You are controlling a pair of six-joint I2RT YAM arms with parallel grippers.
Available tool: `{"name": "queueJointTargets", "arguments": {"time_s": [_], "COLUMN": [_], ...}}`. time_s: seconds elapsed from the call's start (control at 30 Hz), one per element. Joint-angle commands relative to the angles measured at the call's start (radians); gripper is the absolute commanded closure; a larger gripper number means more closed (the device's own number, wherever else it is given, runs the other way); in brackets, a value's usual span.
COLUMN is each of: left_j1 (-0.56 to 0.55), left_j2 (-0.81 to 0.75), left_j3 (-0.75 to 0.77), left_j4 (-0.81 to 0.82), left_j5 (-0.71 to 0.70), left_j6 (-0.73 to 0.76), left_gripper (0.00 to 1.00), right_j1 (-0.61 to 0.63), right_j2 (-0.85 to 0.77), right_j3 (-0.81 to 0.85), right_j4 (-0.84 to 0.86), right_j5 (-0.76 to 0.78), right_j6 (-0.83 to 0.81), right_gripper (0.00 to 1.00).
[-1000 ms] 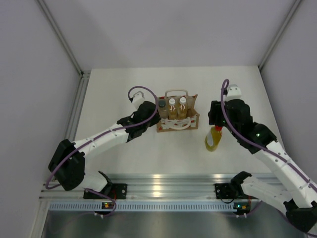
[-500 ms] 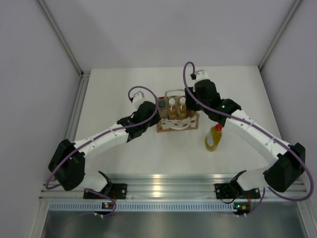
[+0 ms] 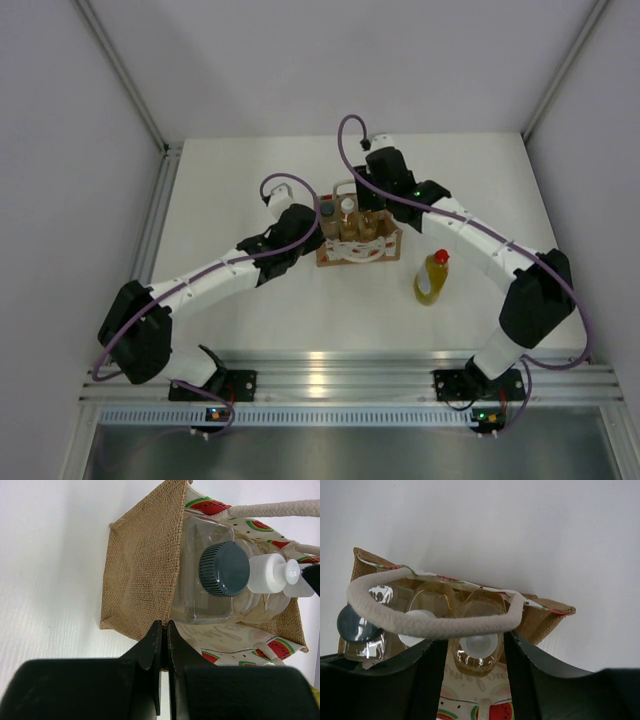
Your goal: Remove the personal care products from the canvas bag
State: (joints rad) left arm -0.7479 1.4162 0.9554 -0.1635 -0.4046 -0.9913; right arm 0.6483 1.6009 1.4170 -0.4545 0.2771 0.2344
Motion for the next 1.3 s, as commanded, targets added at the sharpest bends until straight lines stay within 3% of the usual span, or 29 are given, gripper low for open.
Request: {"name": "queueJointTargets", "arguments": {"time_s": [0.0,0.63,0.73,0.97,1.27], "left_j1": [-0.004,-0.004,-0.004,-0.004,-0.004], "left_j2": [0.041,0.029,0.026,0.033,0.033], "left_j3": [-0.010,-0.018,-0.018,-0.017,-0.010], "left_j4": [-0.025,-0.025,-0.025,-0.027,-0.025], "left_j5": [0.018,0.016,0.015,0.018,0.021], "left_j6": [0.026,0.028,0.031,0.026,0.020], "left_gripper": [1.00,1.00,1.00,1.00,1.00], "right_j1": [0.020,0.022,0.022,0.022,0.024], "right_j2": [0.039,0.065,0.059,0.001,-0.108], "right_j3": [0.069,-0.015,-0.020,-0.018,0.031], "right_j4": [0.065,0.083,0.089,0.091,0.059], "right_j5": [0.022,0.053,0.053,0.024,0.016], "right_j6": [-0.010,0.031,0.029,0.031,0.016], "right_gripper": [0.53,0.58,0.76,1.00,1.00]}}
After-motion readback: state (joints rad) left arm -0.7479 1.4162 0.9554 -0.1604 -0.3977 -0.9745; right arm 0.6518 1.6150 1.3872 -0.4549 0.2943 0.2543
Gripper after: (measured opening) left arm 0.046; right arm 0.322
